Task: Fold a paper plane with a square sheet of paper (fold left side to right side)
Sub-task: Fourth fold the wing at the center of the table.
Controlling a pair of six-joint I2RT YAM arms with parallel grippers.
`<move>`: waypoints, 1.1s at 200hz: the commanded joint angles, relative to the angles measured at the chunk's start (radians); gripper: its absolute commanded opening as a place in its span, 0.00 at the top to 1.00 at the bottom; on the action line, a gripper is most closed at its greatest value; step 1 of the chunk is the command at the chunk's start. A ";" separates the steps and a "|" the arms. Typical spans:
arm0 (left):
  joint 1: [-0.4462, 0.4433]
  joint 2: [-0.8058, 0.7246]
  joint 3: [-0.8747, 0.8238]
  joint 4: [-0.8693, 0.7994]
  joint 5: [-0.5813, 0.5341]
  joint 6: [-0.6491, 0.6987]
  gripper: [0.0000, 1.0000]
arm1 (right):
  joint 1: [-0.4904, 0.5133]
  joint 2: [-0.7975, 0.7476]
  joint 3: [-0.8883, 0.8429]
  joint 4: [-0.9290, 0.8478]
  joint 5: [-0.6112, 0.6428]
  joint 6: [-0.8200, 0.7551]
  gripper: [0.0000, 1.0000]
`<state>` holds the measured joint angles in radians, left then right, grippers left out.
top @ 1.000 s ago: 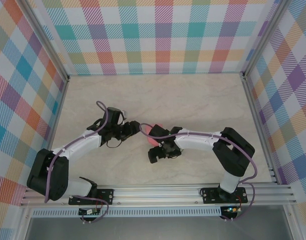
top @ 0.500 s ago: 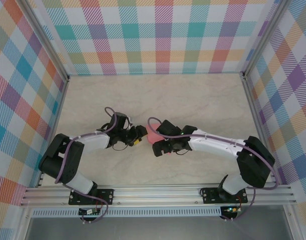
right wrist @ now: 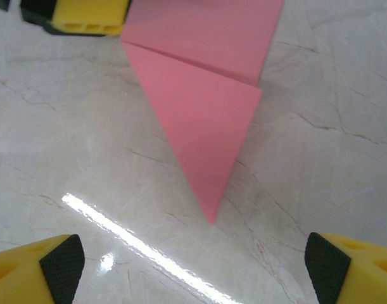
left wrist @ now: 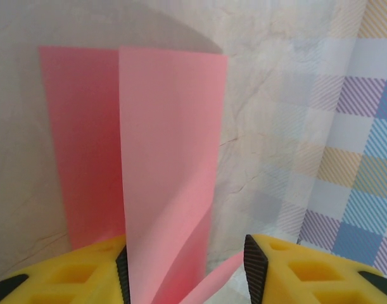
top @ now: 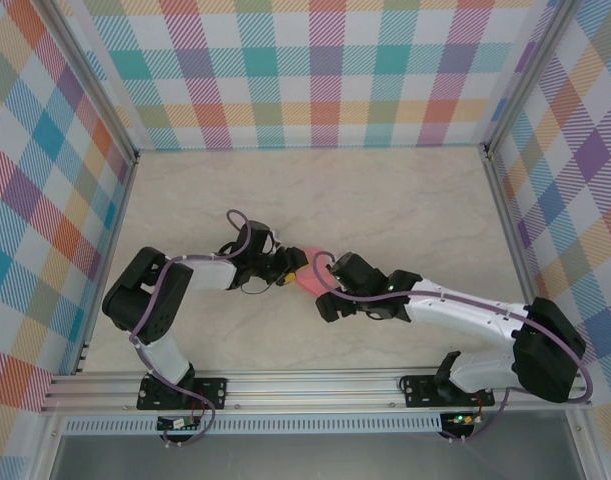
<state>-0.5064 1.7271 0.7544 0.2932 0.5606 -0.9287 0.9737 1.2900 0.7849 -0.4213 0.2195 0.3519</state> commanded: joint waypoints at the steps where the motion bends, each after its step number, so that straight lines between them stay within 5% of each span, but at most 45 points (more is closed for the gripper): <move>1: -0.014 0.003 0.021 0.033 0.015 -0.018 0.54 | 0.044 0.049 0.002 0.115 0.003 -0.074 0.12; 73: -0.014 -0.032 0.044 -0.015 0.000 -0.046 0.52 | 0.125 0.306 0.103 0.190 0.217 -0.147 0.25; 167: -0.014 -0.051 0.070 -0.012 0.019 -0.087 0.51 | 0.130 0.403 0.131 0.197 0.345 -0.134 0.39; 220: -0.014 -0.069 0.073 -0.040 0.012 -0.073 0.50 | 0.129 0.432 0.142 0.173 0.376 -0.105 0.57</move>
<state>-0.5095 1.6947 0.8051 0.2832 0.5606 -1.0031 1.0950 1.7058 0.9001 -0.2325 0.5629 0.2291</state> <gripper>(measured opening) 0.496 0.471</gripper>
